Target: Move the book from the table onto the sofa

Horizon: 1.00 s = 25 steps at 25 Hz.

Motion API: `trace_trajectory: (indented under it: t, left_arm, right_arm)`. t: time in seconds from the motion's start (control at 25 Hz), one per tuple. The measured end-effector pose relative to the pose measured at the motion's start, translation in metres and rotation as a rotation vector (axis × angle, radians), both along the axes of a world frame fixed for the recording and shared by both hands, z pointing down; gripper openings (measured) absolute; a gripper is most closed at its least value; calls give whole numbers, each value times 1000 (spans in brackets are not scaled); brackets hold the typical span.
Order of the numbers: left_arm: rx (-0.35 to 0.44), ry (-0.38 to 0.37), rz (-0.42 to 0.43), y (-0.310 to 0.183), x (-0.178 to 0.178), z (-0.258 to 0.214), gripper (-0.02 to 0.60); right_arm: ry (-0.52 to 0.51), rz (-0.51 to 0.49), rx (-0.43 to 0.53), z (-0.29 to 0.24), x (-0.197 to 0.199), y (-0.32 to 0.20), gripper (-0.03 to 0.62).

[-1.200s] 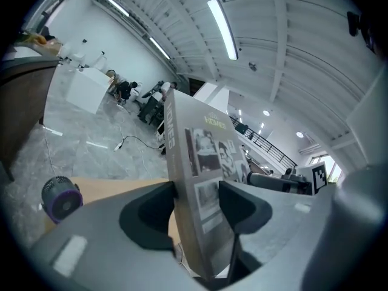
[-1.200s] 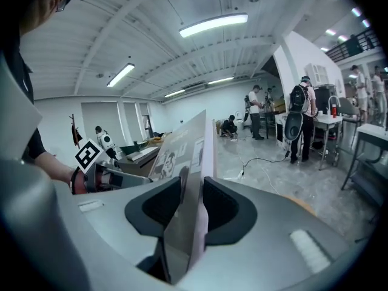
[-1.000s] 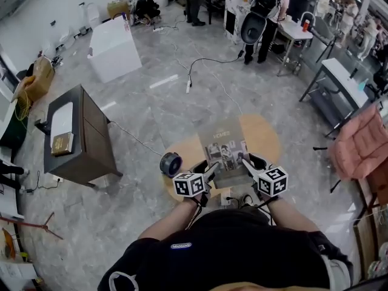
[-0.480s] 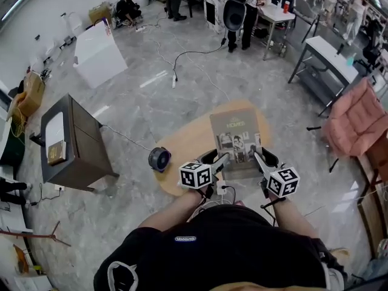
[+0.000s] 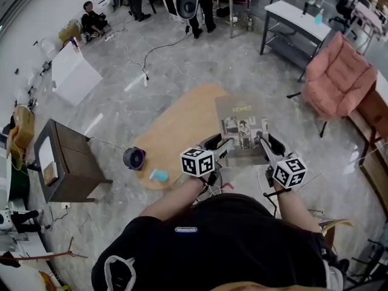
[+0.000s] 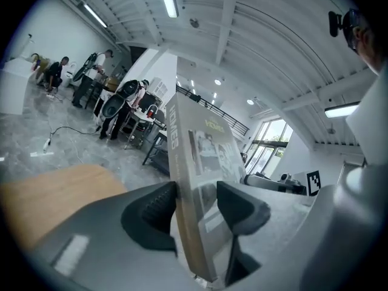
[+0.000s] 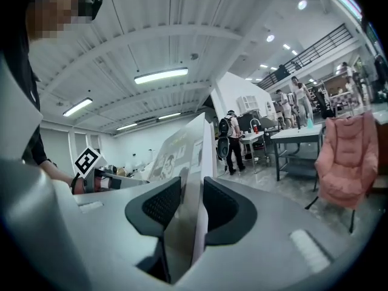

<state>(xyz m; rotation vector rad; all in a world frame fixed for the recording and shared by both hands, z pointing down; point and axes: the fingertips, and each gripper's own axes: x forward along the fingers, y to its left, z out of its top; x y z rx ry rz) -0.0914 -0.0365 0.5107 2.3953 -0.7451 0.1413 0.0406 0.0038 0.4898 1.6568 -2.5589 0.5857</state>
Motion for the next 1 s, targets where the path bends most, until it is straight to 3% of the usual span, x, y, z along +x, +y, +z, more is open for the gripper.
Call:
trace_trajectory:
  t: [0.16, 0.36, 0.52, 0.8, 1.0]
  left_arm:
    - [23, 5, 48, -3, 57, -2, 214]
    - [9, 21, 176, 31, 164, 2, 210]
    - [5, 19, 254, 53, 229, 1, 210]
    - [26, 2, 386, 85, 303, -6, 199]
    - [32, 4, 430, 78, 320, -5, 195]
  right_arm:
    - [-10, 54, 23, 3, 57, 3, 130]
    - [-10, 190, 22, 1, 156, 55, 130]
    - [-20, 263, 28, 0, 215, 87, 129]
    - [-65, 398, 31, 5, 281, 135, 129]
    - [-103, 450, 23, 13, 291, 137, 129]
